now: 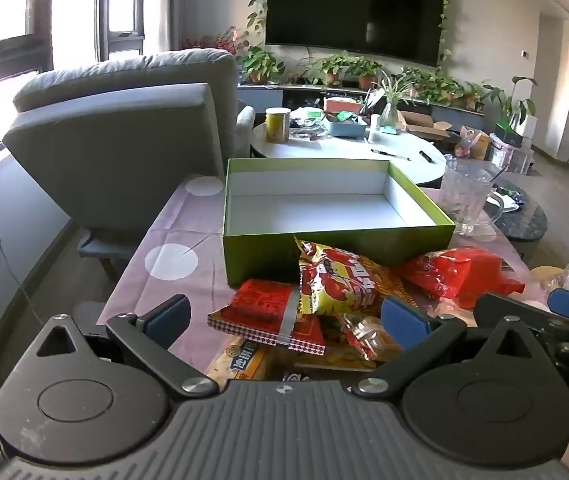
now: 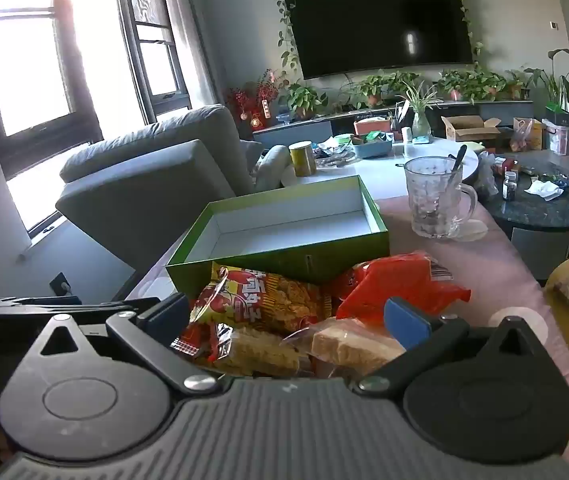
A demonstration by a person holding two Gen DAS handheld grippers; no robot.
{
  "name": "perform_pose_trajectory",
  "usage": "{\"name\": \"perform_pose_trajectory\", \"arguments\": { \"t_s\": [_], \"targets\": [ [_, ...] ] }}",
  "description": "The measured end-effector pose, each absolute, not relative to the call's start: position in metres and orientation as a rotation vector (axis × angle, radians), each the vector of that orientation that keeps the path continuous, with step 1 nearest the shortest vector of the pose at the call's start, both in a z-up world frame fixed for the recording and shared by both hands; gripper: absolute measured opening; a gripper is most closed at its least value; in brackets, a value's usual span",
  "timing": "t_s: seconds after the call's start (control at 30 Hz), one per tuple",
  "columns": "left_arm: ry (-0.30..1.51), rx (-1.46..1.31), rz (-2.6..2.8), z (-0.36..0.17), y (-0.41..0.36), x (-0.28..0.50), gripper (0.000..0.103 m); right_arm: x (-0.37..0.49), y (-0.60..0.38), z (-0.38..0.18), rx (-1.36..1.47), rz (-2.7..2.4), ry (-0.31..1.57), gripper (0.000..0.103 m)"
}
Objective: Organize snacks
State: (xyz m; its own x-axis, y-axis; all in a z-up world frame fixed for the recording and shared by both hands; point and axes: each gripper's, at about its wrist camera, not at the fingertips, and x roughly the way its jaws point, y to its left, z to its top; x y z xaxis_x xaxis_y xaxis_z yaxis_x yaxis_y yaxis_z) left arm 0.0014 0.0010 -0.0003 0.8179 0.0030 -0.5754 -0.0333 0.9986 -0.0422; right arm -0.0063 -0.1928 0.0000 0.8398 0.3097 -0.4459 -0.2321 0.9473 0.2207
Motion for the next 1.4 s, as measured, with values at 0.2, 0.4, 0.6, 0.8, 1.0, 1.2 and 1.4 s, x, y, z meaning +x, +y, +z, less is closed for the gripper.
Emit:
{"name": "perform_pose_trajectory", "arguments": {
  "t_s": [0.2, 0.4, 0.6, 0.8, 1.0, 1.2, 1.4],
  "targets": [
    [0.57, -0.049, -0.024, 0.0, 0.002, -0.002, 0.102, -0.006, -0.193, 0.0, 0.16, 0.284, 0.501, 0.078],
    [0.549, -0.032, -0.03, 0.002, -0.002, -0.005, 0.102, -0.004, -0.195, 0.0, 0.162, 0.287, 0.505, 0.078],
    [0.552, -0.024, -0.028, 0.0, -0.003, -0.005, 0.102, -0.007, -0.196, 0.001, 0.165, 0.283, 0.506, 0.078],
    [0.56, -0.022, -0.027, 0.0, -0.002, -0.005, 0.102, -0.006, -0.195, 0.001, 0.169, 0.281, 0.514, 0.078],
    [0.582, 0.001, -0.013, -0.003, -0.003, -0.004, 0.102, -0.006, -0.195, 0.001, 0.17, 0.278, 0.517, 0.078],
    [0.579, -0.01, -0.021, -0.003, -0.002, -0.007, 0.102, -0.004, -0.194, -0.001, 0.172, 0.276, 0.524, 0.078],
    [0.573, 0.001, -0.039, -0.003, -0.003, -0.007, 0.102, -0.002, -0.196, -0.003, 0.18, 0.272, 0.53, 0.078]
  ]
}}
